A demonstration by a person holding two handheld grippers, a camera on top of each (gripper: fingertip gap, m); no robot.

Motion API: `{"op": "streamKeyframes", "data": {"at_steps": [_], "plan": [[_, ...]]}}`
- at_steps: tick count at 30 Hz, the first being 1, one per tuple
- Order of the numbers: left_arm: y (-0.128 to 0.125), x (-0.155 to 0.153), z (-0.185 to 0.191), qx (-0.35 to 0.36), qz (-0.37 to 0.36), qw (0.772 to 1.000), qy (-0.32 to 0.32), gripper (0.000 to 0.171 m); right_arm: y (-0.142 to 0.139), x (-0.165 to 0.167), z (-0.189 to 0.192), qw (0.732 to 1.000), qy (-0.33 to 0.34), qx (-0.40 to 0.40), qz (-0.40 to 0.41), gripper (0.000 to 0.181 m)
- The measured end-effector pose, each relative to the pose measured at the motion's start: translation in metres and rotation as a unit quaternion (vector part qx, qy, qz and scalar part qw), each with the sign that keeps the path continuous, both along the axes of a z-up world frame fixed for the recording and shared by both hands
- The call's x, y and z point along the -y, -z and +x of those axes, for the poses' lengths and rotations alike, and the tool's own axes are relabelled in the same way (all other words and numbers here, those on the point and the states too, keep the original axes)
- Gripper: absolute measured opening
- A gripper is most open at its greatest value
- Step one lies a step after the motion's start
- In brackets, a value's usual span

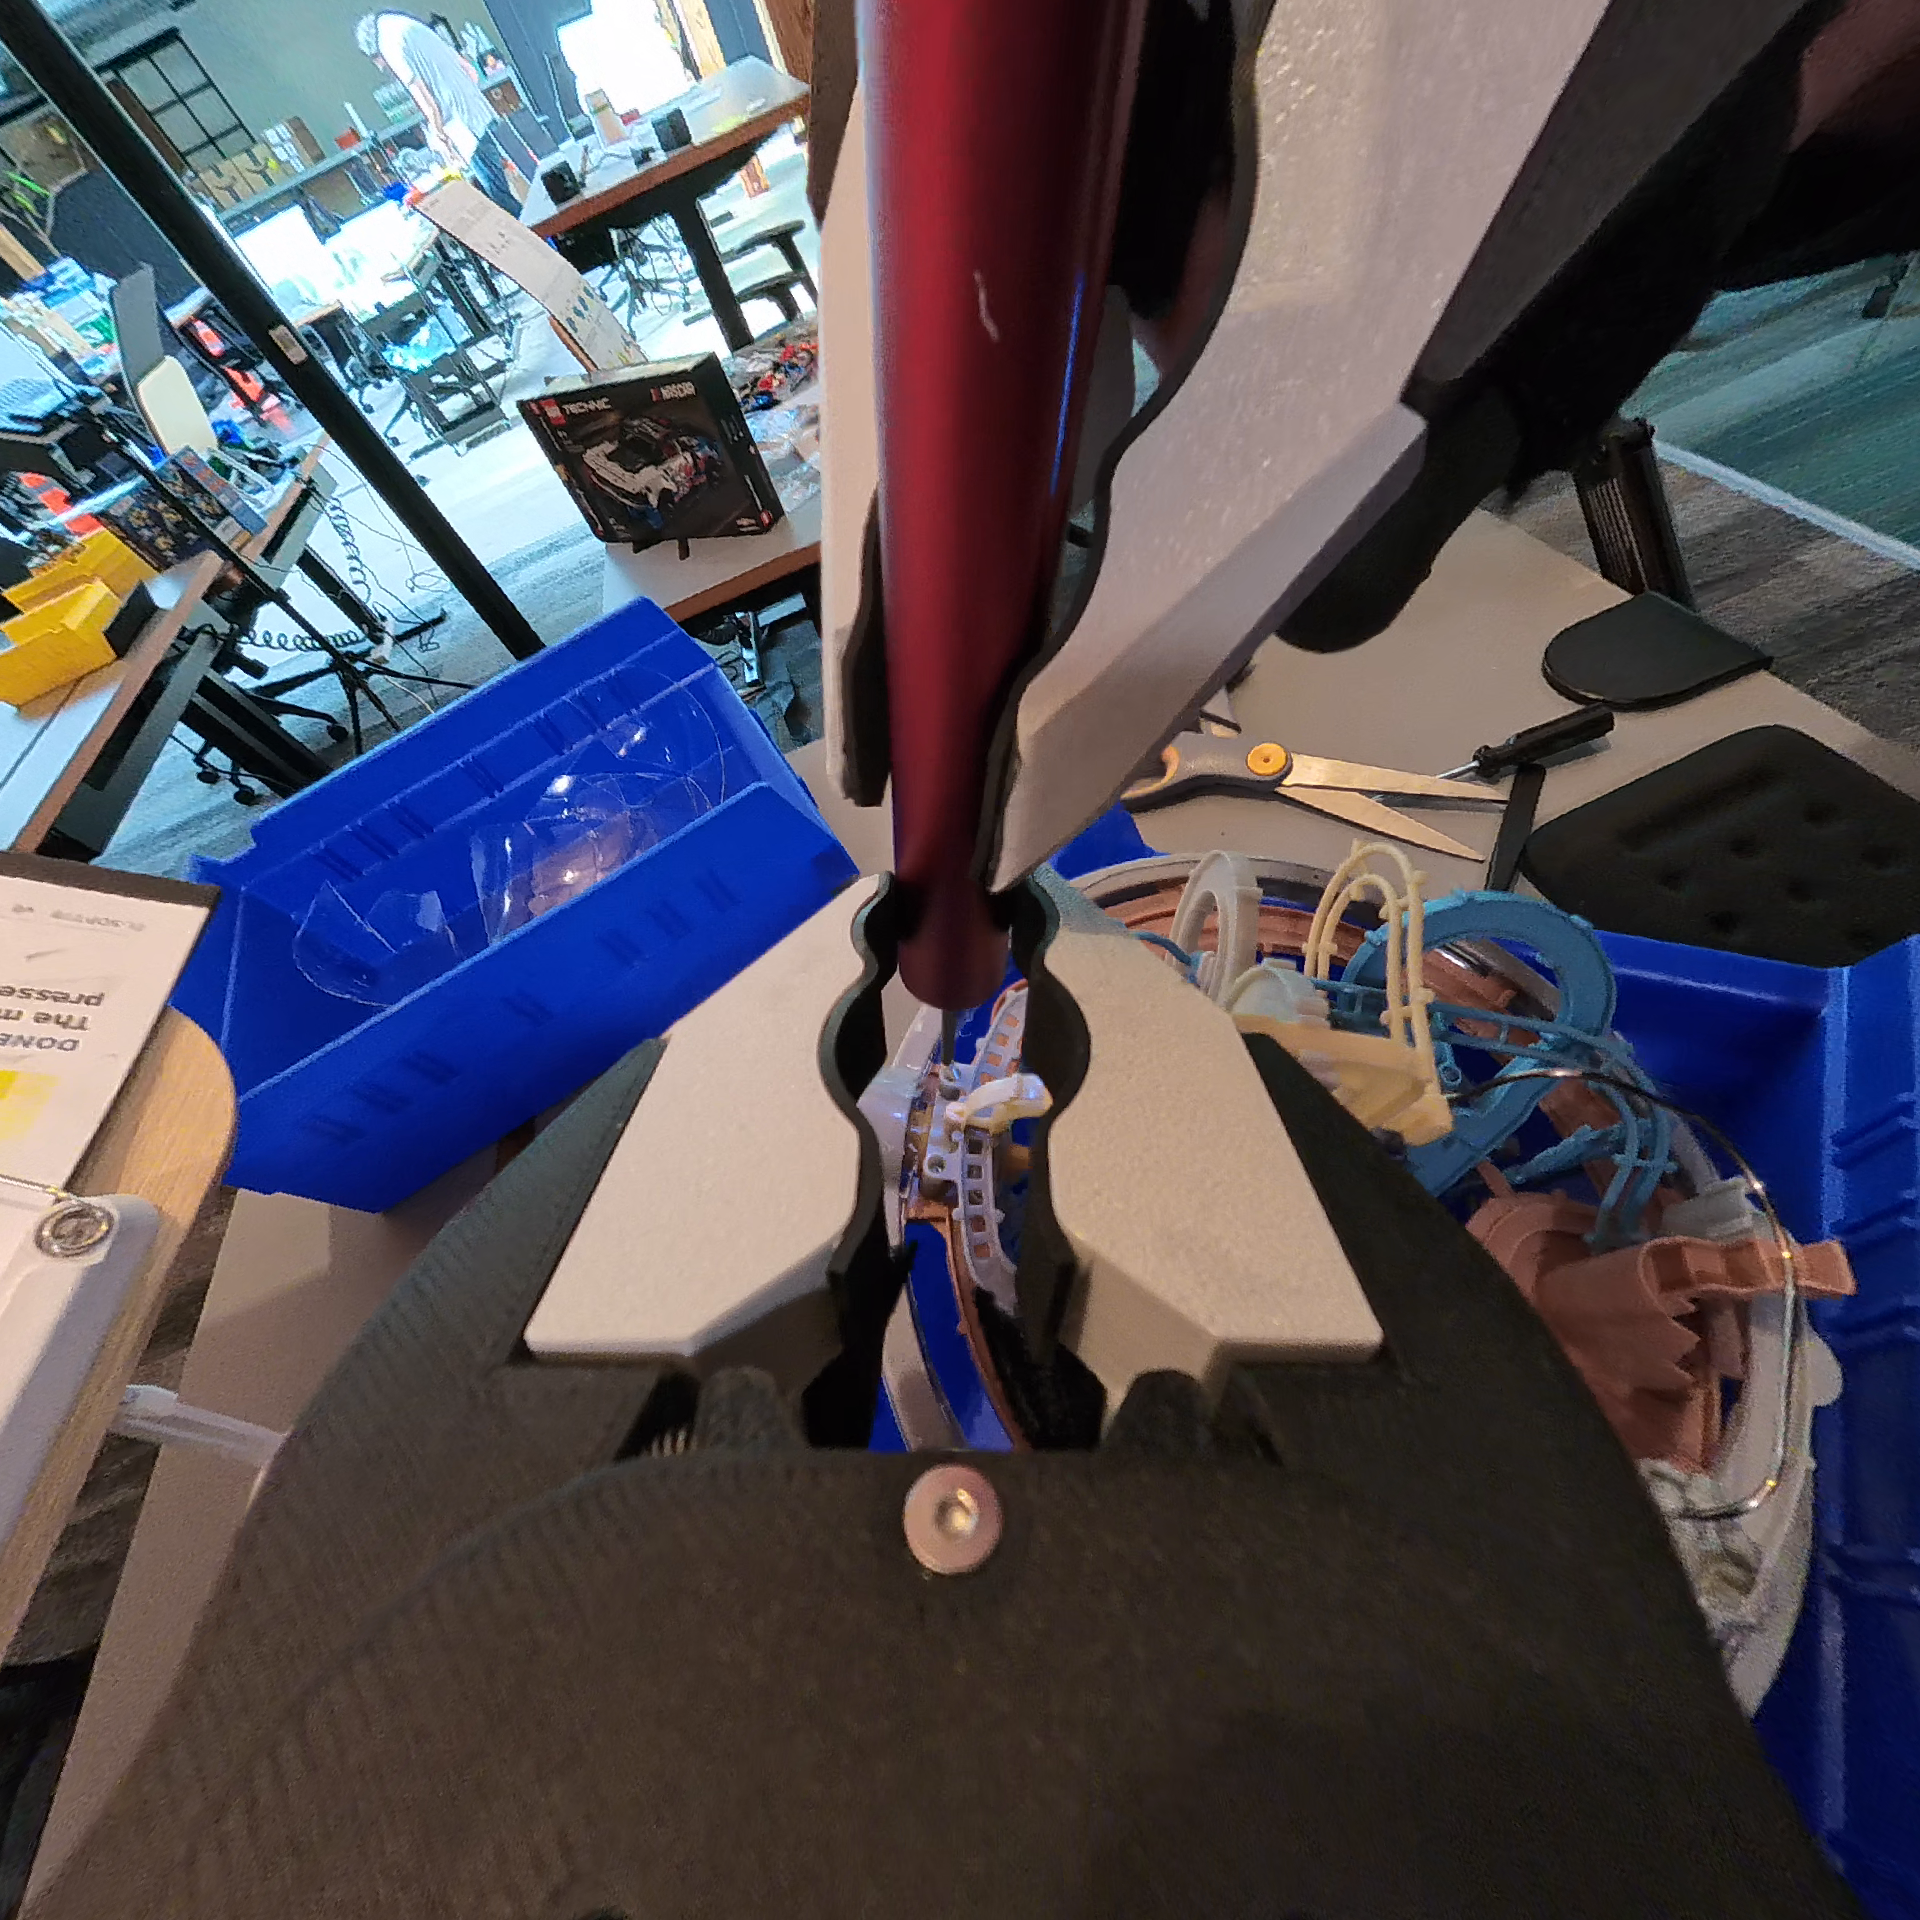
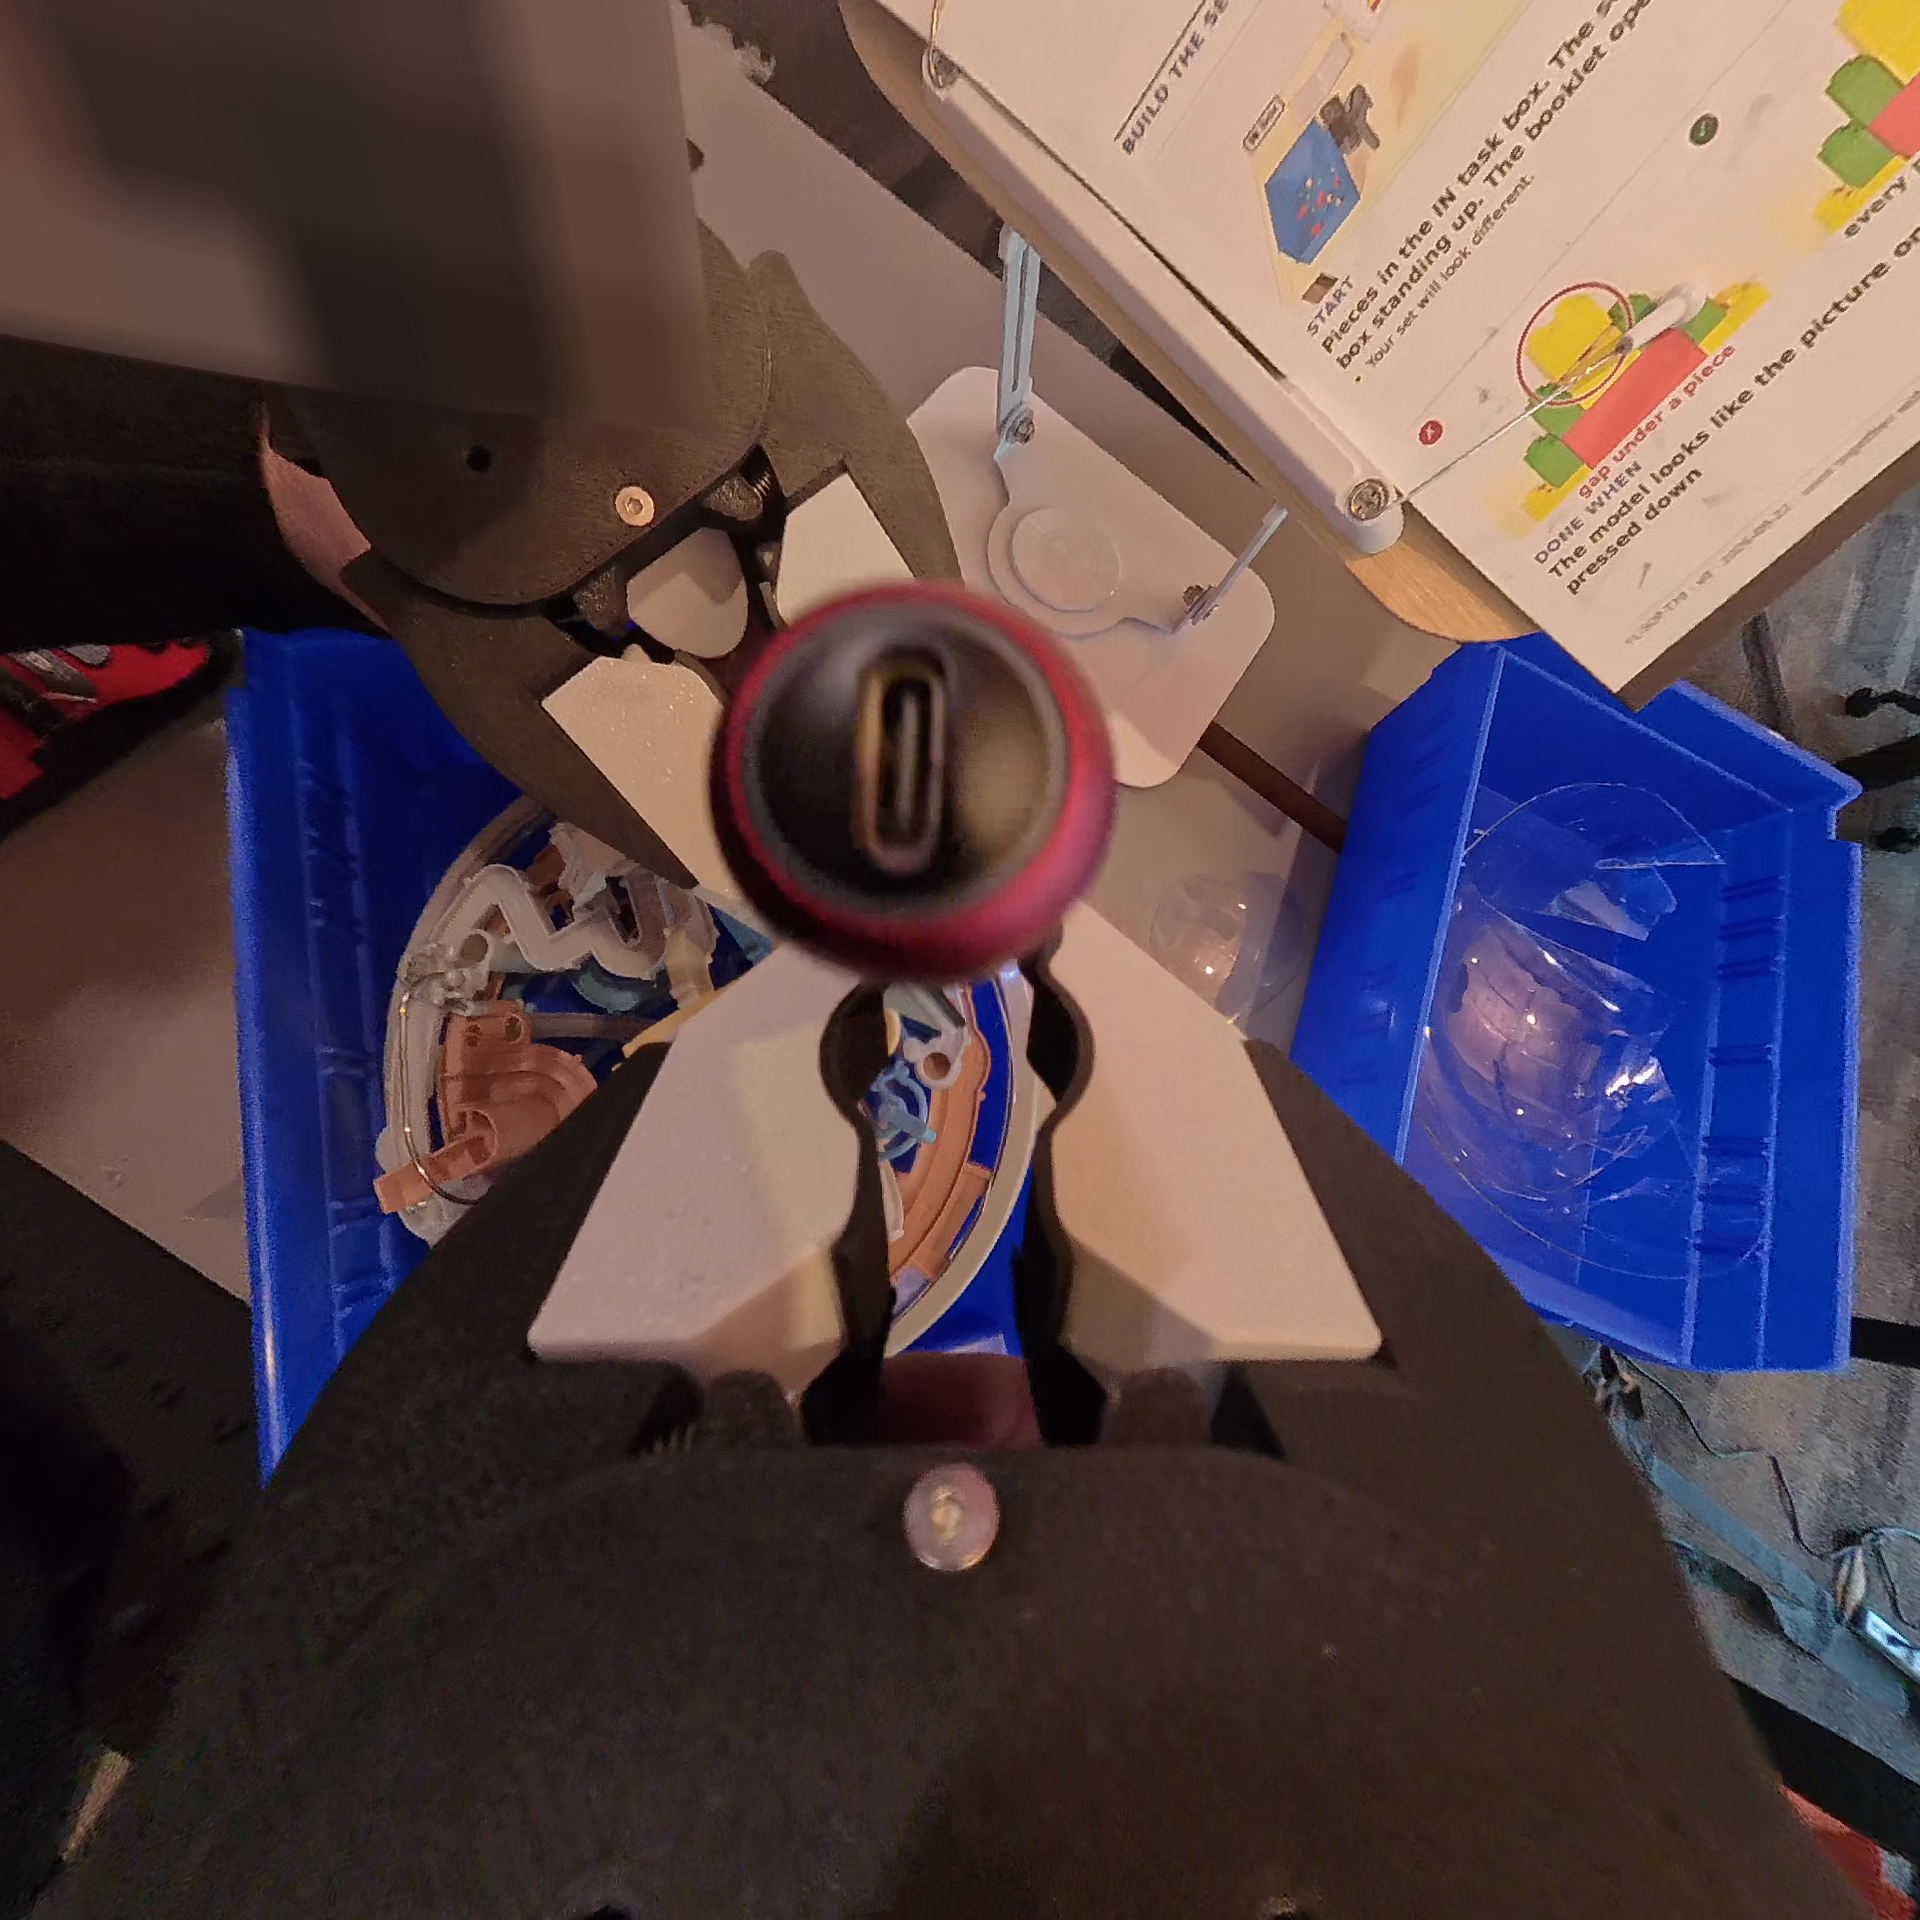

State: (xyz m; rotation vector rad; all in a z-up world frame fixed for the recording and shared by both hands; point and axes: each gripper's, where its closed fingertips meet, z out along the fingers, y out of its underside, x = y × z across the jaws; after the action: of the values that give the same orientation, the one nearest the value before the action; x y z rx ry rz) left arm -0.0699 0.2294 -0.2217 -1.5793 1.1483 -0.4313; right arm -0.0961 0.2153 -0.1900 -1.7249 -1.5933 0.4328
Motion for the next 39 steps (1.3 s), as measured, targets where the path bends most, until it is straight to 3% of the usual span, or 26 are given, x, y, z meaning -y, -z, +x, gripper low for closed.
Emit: {"op": "streamKeyframes", "data": {"at_steps": [9, 18, 39], "plan": [[-0.014, 0.006, -0.002, -0.014, 0.016, 1.0, -0.009, 0.019, -0.014, 0.008, -0.002, 0.999, -0.019, -0.031, -0.015, 0.02], [-0.008, 0.007, -0.01, -0.03, 0.013, 0.999, -0.017, 0.019, -0.008, 0.008, -0.005, 0.998, -0.02, -0.053, -0.034, 0.02], [-0.019, 0.016, -0.03, -0.042, 0.014, 0.998, -0.038, 0.02, -0.021, 0.014, -0.016, 0.983, -0.036, -0.158, -0.086, 0.017]]}}
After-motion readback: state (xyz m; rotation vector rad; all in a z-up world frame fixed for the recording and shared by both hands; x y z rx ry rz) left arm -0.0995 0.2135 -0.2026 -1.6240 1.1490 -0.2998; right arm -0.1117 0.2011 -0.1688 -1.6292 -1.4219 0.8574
